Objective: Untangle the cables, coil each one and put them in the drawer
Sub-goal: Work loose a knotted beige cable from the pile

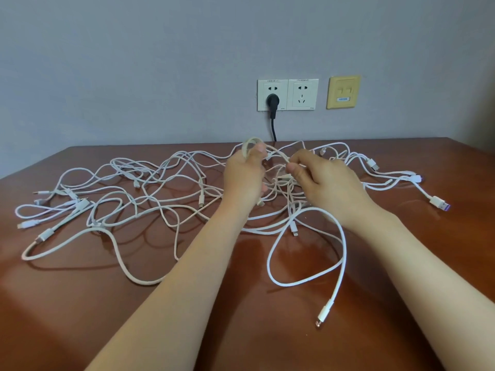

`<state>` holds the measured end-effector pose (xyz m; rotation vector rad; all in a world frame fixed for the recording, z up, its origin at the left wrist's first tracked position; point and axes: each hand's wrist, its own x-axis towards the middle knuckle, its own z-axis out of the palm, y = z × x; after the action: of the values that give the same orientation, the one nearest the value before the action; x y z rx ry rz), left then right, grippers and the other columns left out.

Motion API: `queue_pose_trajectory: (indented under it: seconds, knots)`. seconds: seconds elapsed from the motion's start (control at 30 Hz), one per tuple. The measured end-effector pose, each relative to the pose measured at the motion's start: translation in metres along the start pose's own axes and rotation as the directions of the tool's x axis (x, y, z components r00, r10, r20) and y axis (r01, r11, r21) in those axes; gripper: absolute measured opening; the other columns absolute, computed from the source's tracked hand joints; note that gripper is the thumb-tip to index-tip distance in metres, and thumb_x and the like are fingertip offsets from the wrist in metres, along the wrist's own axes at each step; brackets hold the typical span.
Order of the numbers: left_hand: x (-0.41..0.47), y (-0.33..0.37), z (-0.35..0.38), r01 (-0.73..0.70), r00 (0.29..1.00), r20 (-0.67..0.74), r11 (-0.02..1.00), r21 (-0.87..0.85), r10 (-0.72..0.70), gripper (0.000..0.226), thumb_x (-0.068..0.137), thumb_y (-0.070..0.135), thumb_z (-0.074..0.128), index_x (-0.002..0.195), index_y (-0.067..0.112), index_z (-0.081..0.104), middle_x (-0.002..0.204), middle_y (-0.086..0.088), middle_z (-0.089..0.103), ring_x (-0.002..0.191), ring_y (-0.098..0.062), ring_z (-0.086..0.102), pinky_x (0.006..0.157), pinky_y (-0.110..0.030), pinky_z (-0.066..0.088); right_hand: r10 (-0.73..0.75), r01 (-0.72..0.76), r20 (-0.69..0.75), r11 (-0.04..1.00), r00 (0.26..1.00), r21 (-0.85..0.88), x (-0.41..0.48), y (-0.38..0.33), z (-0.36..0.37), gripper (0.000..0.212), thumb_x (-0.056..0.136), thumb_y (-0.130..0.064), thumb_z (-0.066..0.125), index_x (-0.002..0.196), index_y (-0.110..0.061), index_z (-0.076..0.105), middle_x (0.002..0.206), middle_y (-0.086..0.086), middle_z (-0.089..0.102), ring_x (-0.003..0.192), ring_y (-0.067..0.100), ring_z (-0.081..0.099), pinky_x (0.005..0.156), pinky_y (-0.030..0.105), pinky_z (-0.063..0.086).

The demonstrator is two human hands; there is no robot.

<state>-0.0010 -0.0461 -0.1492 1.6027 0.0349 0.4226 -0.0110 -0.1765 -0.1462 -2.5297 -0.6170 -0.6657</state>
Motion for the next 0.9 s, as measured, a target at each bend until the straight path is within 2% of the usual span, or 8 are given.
queue_pose_trajectory:
  seconds: [0.13, 0.27, 0.4, 0.5, 0.57, 0.63, 0.77, 0.9]
  knots:
    - [-0.009, -0.003, 0.014, -0.052, 0.995, 0.089, 0.997, 0.064, 0.046, 0.026, 0.096, 0.028, 0.049, 0.071, 0.021, 0.05, 0.054, 0.002, 0.043, 0.034, -0.008, 0.04, 0.033, -0.014, 0.031, 0.062, -0.061, 0.037, 0.998, 0.997, -0.016, -0.001, -0.006, 0.004, 0.017, 0.098, -0.032, 0.037, 0.09, -0.02, 0.046, 0.093, 0.016, 0.062, 0.093, 0.038, 0.052, 0.065, 0.034, 0.029]
    - [-0.009, -0.005, 0.015, -0.155, 0.977, 0.166, 0.978, 0.14, 0.131, 0.022, 0.095, 0.027, 0.051, 0.078, 0.015, 0.058, 0.051, 0.003, 0.044, 0.041, -0.009, 0.048, 0.048, -0.025, 0.043, 0.109, -0.11, 0.079, 0.994, 0.991, 0.011, 0.0, -0.005, 0.003, 0.025, 0.098, -0.027, 0.037, 0.102, -0.015, 0.058, 0.097, 0.016, 0.063, 0.095, 0.037, 0.053, 0.069, 0.034, 0.033]
    - [-0.015, -0.005, 0.017, -0.284, 0.954, 0.173, 0.922, 0.262, 0.245, 0.026, 0.095, 0.031, 0.049, 0.095, 0.009, 0.061, 0.071, -0.014, 0.059, 0.085, -0.04, 0.059, 0.074, -0.046, 0.052, 0.148, -0.15, 0.103, 0.989, 0.984, 0.018, 0.0, -0.003, 0.004, 0.027, 0.097, -0.027, 0.038, 0.075, -0.017, 0.049, 0.081, 0.012, 0.058, 0.088, 0.035, 0.053, 0.067, 0.034, 0.035]
    - [-0.014, -0.001, 0.014, -0.343, 0.939, 0.136, 0.875, 0.341, 0.315, 0.028, 0.097, 0.029, 0.045, 0.105, 0.009, 0.063, 0.09, -0.014, 0.066, 0.093, -0.035, 0.059, 0.072, -0.034, 0.04, 0.152, -0.156, 0.086, 0.987, 0.985, 0.042, 0.001, -0.003, 0.002, 0.045, 0.097, -0.035, 0.039, 0.055, -0.02, 0.043, 0.062, 0.001, 0.05, 0.077, 0.028, 0.049, 0.064, 0.032, 0.032]
    - [-0.011, -0.001, 0.01, -0.352, 0.934, 0.122, 0.816, 0.459, 0.335, 0.03, 0.098, 0.031, 0.041, 0.106, 0.01, 0.061, 0.1, -0.014, 0.066, 0.097, -0.031, 0.057, 0.069, -0.031, 0.032, 0.119, -0.119, 0.085, 0.993, 0.989, -0.008, 0.0, -0.003, 0.002, 0.046, 0.096, -0.041, 0.038, 0.056, -0.022, 0.047, 0.064, 0.001, 0.053, 0.077, 0.025, 0.049, 0.065, 0.033, 0.033]
    - [-0.007, -0.003, 0.004, -0.338, 0.935, 0.09, 0.784, 0.521, 0.344, 0.029, 0.099, 0.033, 0.038, 0.102, 0.011, 0.058, 0.1, -0.016, 0.065, 0.095, -0.034, 0.059, 0.072, -0.033, 0.037, 0.096, -0.092, 0.08, 0.995, 0.992, -0.049, -0.002, -0.005, 0.002, 0.04, 0.096, -0.04, 0.039, 0.06, -0.024, 0.046, 0.061, -0.003, 0.049, 0.075, 0.023, 0.043, 0.064, 0.033, 0.031]
    - [0.004, -0.008, -0.006, -0.225, 0.97, -0.031, 0.935, 0.275, 0.243, 0.026, 0.097, 0.034, 0.037, 0.078, 0.022, 0.051, 0.089, -0.014, 0.064, 0.081, -0.037, 0.065, 0.077, -0.051, 0.053, 0.086, -0.085, 0.065, 0.996, 0.994, -0.024, -0.002, -0.004, -0.001, 0.036, 0.095, -0.035, 0.042, 0.06, -0.029, 0.036, 0.056, -0.007, 0.041, 0.073, 0.021, 0.038, 0.064, 0.031, 0.026]
    - [0.007, -0.001, -0.007, 0.011, 1.0, 0.0, 0.981, -0.193, -0.011, 0.028, 0.102, 0.022, 0.034, 0.078, 0.016, 0.046, 0.077, -0.005, 0.066, 0.06, -0.016, 0.066, 0.06, -0.027, 0.057, 0.076, -0.077, 0.09, 0.997, 0.993, 0.006, -0.002, -0.001, 0.002, 0.033, 0.096, -0.032, 0.042, 0.064, -0.03, 0.037, 0.058, -0.009, 0.041, 0.073, 0.021, 0.038, 0.063, 0.031, 0.026]
